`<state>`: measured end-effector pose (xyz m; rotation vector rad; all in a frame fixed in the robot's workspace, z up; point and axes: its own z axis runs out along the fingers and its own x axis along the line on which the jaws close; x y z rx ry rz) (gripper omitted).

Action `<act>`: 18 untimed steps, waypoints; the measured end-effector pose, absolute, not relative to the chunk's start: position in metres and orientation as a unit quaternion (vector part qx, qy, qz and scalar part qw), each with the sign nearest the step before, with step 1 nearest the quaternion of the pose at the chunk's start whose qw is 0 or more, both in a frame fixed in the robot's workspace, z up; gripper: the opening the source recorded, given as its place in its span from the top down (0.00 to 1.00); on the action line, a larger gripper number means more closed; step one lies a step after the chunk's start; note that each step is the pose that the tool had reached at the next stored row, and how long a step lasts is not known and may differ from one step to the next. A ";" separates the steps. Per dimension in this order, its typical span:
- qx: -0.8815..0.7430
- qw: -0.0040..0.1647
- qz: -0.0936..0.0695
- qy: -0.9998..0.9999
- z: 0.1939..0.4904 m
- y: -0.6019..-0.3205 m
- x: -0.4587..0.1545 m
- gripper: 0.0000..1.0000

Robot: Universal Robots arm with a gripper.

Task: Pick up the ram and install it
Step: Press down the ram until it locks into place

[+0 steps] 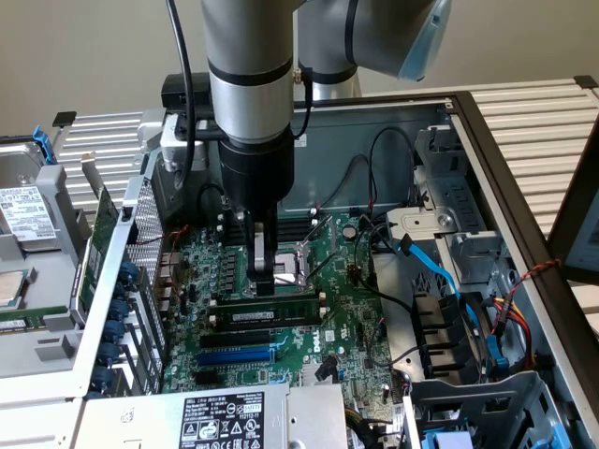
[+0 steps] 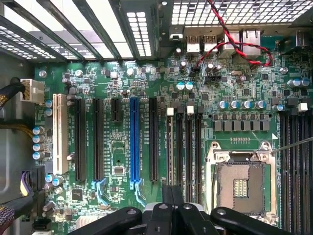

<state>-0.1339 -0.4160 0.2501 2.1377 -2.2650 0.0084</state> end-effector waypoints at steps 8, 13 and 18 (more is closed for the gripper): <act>0.687 0.014 0.003 -0.727 0.245 -0.416 -0.132 0.89; 0.687 0.014 0.003 -0.726 0.242 -0.415 -0.131 0.89; 0.688 0.014 0.003 -0.725 0.239 -0.413 -0.131 0.89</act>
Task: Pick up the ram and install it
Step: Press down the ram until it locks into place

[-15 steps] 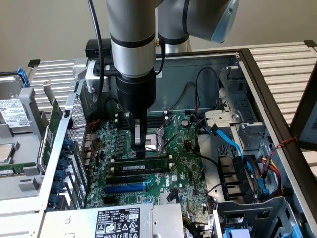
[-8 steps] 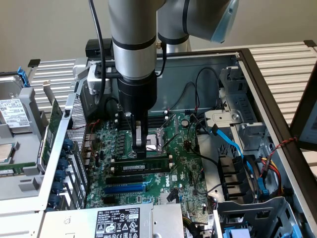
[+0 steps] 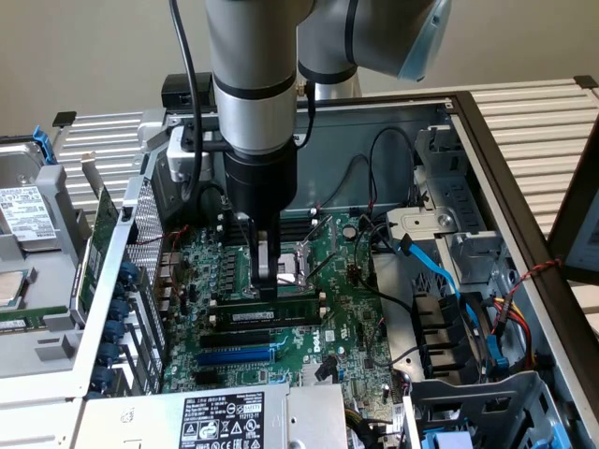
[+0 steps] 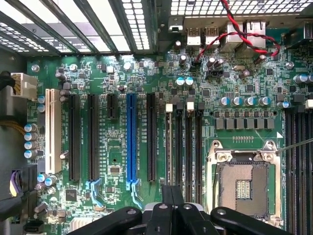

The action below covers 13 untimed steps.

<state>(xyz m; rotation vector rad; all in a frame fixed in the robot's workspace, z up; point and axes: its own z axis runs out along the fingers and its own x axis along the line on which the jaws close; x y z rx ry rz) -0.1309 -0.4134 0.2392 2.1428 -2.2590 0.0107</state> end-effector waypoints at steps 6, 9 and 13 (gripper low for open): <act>0.689 0.014 0.004 -0.724 0.235 -0.412 -0.131 0.89; 0.690 0.014 0.004 -0.724 0.234 -0.412 -0.131 0.89; 0.691 0.014 0.004 -0.723 0.232 -0.412 -0.131 0.89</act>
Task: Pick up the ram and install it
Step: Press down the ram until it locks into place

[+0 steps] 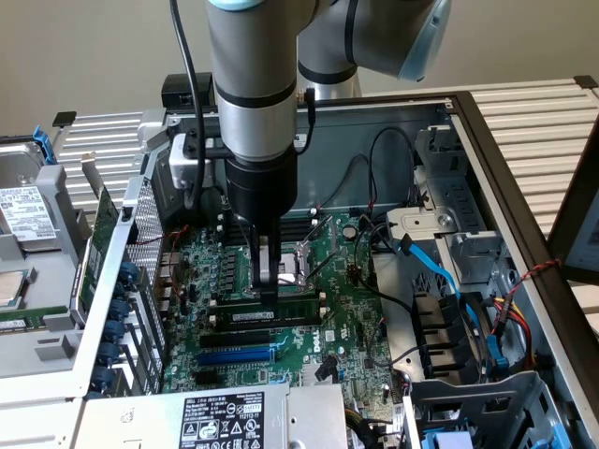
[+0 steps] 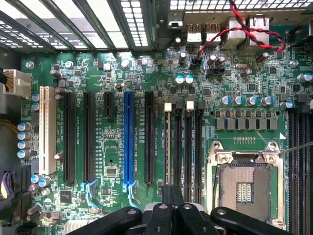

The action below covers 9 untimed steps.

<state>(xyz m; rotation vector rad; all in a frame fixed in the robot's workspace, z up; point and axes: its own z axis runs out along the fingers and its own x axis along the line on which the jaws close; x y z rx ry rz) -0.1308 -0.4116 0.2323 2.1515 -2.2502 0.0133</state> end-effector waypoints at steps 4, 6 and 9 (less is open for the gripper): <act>0.692 0.014 0.004 -0.722 0.231 -0.412 -0.131 0.89; 0.693 0.014 0.004 -0.721 0.231 -0.412 -0.131 0.89; 0.694 0.014 0.004 -0.720 0.231 -0.412 -0.131 0.89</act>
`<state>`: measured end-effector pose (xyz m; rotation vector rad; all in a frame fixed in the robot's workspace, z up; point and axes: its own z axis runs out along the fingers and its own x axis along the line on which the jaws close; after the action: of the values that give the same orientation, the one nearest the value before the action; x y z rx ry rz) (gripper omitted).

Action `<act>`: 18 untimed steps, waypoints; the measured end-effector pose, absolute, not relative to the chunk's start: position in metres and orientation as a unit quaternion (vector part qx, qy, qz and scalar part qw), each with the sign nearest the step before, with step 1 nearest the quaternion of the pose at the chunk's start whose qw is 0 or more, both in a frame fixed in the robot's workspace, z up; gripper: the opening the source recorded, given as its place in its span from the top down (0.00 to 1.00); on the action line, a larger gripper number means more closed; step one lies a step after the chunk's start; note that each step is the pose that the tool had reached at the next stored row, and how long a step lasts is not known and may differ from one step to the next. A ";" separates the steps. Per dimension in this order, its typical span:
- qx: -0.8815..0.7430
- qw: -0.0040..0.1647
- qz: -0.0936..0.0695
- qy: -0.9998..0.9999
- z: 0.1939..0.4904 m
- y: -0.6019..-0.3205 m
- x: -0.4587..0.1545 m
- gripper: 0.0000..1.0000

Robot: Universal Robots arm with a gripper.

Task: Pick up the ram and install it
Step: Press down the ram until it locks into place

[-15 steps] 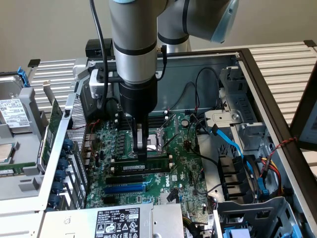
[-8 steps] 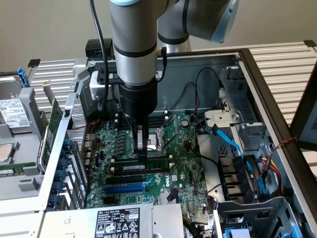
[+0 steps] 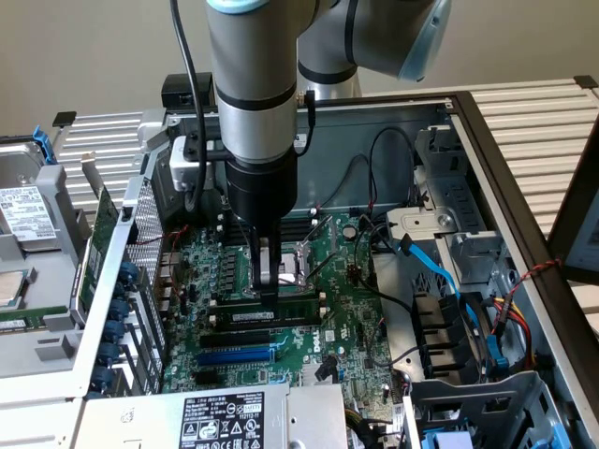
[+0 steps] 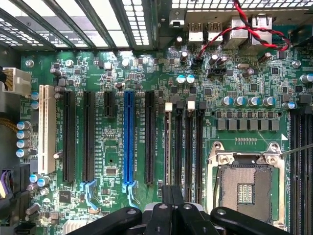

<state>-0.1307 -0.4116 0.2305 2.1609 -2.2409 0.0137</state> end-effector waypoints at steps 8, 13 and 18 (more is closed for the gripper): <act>0.696 0.014 0.004 -0.718 0.230 -0.412 -0.131 0.89; 0.697 0.014 0.004 -0.717 0.230 -0.413 -0.131 0.89; 0.698 0.014 0.004 -0.716 0.230 -0.413 -0.131 0.89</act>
<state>-0.1307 -0.4131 0.2303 2.1730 -2.2293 0.0140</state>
